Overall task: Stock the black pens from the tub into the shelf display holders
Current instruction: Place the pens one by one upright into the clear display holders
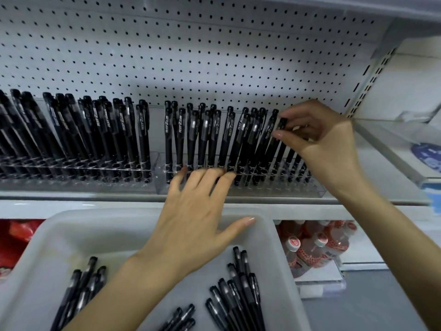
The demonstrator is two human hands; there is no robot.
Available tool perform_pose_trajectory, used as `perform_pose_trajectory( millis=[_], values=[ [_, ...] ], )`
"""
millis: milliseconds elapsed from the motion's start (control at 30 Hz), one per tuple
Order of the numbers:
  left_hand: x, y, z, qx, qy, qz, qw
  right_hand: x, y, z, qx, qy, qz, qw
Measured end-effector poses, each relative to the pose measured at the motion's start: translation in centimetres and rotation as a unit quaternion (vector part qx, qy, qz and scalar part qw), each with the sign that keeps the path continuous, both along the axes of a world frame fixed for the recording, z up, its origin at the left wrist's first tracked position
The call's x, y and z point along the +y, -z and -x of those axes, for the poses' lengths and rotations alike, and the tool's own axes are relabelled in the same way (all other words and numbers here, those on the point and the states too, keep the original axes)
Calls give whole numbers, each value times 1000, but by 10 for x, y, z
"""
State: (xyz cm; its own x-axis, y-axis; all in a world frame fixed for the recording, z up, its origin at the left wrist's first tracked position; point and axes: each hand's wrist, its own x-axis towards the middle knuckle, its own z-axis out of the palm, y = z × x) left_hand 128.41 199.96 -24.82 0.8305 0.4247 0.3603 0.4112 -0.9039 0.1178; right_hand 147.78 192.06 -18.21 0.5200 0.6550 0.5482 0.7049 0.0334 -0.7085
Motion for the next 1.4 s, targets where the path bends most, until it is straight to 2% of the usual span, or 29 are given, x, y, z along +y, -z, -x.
perform_pose_trajectory(
  millis=[233,400,500,667,767,900,967,1067,1200,1400],
  values=[
    [-3,-5,0,5,-5,-6,1000,-10,-8,3,-32,29,12,999],
    [-6,-27,22,-26,10,59,998,-19,-18,22,-75,25,-8,997],
    [-5,-31,55,-75,-8,104,992,-18,-15,48,-76,-20,-18,997],
    [3,-13,143,-113,-102,172,973,5,19,114,3,-147,30,989],
    [6,-1,189,-156,-173,239,943,30,53,154,43,-238,128,962],
    [6,17,212,-193,-244,356,881,59,101,200,48,-289,275,916],
    [6,24,212,-214,-260,437,834,66,120,216,29,-284,314,905],
    [6,29,211,-279,-252,553,743,66,136,230,4,-291,337,895],
    [8,33,212,-313,-211,579,722,63,149,238,48,-285,325,900],
    [11,36,213,-317,-205,576,725,65,156,242,112,-287,338,889]
  ],
)
